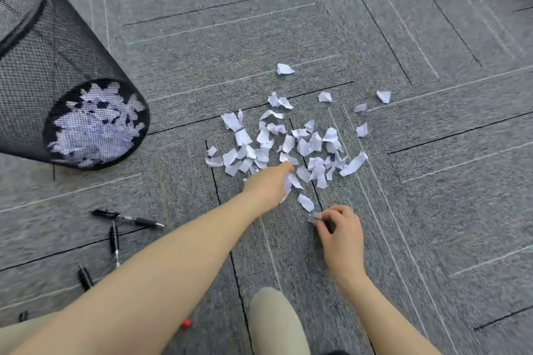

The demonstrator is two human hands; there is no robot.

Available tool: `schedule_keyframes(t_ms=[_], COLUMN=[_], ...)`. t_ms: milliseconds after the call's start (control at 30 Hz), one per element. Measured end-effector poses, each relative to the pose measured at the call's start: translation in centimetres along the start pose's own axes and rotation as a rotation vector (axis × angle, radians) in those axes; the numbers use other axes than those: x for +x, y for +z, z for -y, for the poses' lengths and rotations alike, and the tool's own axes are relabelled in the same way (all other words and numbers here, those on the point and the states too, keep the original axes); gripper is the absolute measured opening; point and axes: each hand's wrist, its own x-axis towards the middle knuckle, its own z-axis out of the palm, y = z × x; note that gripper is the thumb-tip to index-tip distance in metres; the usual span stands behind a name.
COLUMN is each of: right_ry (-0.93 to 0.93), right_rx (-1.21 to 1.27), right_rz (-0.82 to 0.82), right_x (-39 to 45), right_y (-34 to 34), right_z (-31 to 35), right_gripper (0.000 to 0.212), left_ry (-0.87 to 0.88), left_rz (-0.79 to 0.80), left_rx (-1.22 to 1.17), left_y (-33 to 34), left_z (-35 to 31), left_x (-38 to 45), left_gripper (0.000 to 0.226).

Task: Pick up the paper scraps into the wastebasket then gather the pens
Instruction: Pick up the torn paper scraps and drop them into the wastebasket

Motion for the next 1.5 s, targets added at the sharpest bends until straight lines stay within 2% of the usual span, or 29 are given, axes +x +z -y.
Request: schedule_keyframes(t_ms=[167,233,333,467,700,800,867,1000,1167,1300,1400,1467,1500], right_ry=[-0.213,-0.238,-0.203,-0.106,-0.121,-0.103,-0.023,0.155,0.265,0.233,0.174,0.165,0.163], right_rx=[-0.097,-0.174,-0.255,-0.210,-0.261,-0.333,-0.378,-0.363,-0.111,0.112,0.152,0.093,0.055], right_rz=[0.048,0.075,0.154,0.176,0.324,0.295,0.248,0.211,0.090,0.100,0.102,0.067,0.034], right_x=[1.0,2.0,2.8,3.1,4.2,4.5,4.4,4.1,2.6,2.6,2.8,3.3,3.6], right_y=[-0.5,-0.2,0.0,-0.2,-1.1,-1.1,-0.7,0.3,0.8,0.8,2.9,4.9,5.8], right_z=[2.3,3.5,4.6,5.4,5.8,6.1,6.2,6.5,6.4,9.1,12.1,13.1,13.3], right_gripper=[0.005,0.002,0.008,0.015,0.005,0.006,0.003,0.008,0.008,0.010,0.013,0.006,0.010], left_ry=[0.102,0.116,0.130,0.128,0.202,0.203,0.216,0.275,0.260,0.198,0.142,0.137,0.150], left_rz=[-0.051,-0.057,-0.070,-0.006,0.059,0.056,0.067,0.087,-0.048,-0.167,-0.304,-0.358,-0.363], left_rx=[0.139,0.137,0.123,0.071,0.070,0.093,0.128,0.185,-0.045,-0.187,-0.077,0.002,0.026], left_y=[-0.5,-0.5,-0.5,-1.3,-7.7,-9.6,-10.1,-10.2,-8.8,-7.3,-5.7,-4.9,-4.6], left_z=[1.2,1.3,1.5,2.3,5.6,7.4,8.4,10.0,12.0,12.4,12.2,12.1,12.1], left_x=[0.5,0.6,0.7,0.6,1.0,0.6,0.2,-0.5,-0.6,0.1,0.1,-0.4,-0.6], left_gripper=[0.016,0.009,0.008,0.010,0.008,0.010,0.011,0.017,0.008,0.008,0.009,0.015,0.021])
